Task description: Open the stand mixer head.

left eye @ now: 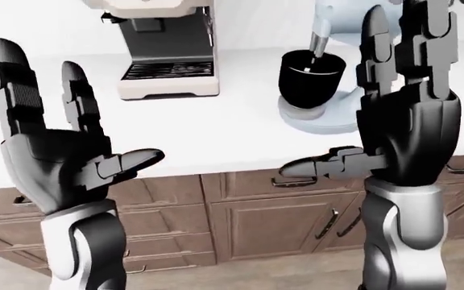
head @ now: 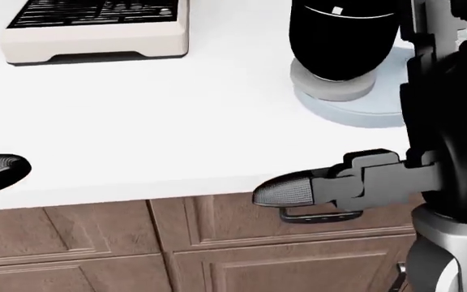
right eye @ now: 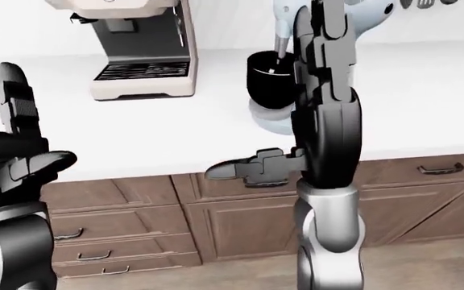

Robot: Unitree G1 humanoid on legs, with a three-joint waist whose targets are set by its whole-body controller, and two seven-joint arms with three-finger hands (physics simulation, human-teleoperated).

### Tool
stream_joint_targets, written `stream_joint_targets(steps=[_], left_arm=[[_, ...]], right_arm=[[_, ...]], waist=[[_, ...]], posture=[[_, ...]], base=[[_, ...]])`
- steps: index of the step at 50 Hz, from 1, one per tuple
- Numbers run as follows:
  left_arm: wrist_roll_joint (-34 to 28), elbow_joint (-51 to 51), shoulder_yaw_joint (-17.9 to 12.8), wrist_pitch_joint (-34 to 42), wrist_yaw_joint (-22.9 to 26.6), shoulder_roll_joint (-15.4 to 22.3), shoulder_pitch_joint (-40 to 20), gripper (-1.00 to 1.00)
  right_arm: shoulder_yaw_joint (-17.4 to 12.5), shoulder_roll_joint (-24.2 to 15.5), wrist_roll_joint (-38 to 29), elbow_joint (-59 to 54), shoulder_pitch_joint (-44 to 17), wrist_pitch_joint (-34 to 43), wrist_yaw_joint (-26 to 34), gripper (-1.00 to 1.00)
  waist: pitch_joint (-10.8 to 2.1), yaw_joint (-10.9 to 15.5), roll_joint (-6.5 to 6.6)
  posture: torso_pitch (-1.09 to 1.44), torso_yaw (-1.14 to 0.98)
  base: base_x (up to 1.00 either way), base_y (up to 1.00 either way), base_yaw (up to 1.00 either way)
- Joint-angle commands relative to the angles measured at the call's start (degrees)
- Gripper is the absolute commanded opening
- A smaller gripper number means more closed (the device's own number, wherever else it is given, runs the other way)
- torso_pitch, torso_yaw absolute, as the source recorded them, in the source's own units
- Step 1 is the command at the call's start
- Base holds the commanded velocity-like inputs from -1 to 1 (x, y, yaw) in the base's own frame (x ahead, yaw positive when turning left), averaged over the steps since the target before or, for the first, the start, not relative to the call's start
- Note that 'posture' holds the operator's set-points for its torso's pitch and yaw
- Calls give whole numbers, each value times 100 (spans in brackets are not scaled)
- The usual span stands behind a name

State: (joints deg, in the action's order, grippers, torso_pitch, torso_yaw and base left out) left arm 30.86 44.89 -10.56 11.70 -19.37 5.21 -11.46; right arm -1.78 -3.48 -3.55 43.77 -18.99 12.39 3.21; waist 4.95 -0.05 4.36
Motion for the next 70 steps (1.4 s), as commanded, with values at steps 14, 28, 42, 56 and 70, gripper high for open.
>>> stream_joint_targets(steps=[14, 28, 42, 56, 70], left_arm=[[-7, 163, 81, -30, 36, 28, -191, 100], [-42, 199, 85, -9, 33, 14, -186, 100], [-60, 218, 95, 5, 29, 8, -184, 100], [-151, 154, 143, -49, 56, -31, -172, 100], [-253, 89, 250, -86, 123, -107, -160, 100]], right_arm=[[-147, -96, 2, 103, -165, -108, -119, 100], [-154, -96, 53, 89, -146, -125, -154, 100], [-155, -93, 105, 124, -133, -107, -181, 100], [-215, -108, 71, -8, -46, -176, -232, 100], [-485, -255, 196, 101, 141, -89, -319, 100]], waist=[[-338, 132, -758], [-247, 22, -22], [-315, -91, -322], [-457, -98, -395], [-451, -17, -445]], posture=[[0, 0], [0, 0], [0, 0], [0, 0], [0, 0]], base=[[0, -39, 0], [0, -46, 0], [0, -21, 0], [0, 0, 0], [0, 0, 0]])
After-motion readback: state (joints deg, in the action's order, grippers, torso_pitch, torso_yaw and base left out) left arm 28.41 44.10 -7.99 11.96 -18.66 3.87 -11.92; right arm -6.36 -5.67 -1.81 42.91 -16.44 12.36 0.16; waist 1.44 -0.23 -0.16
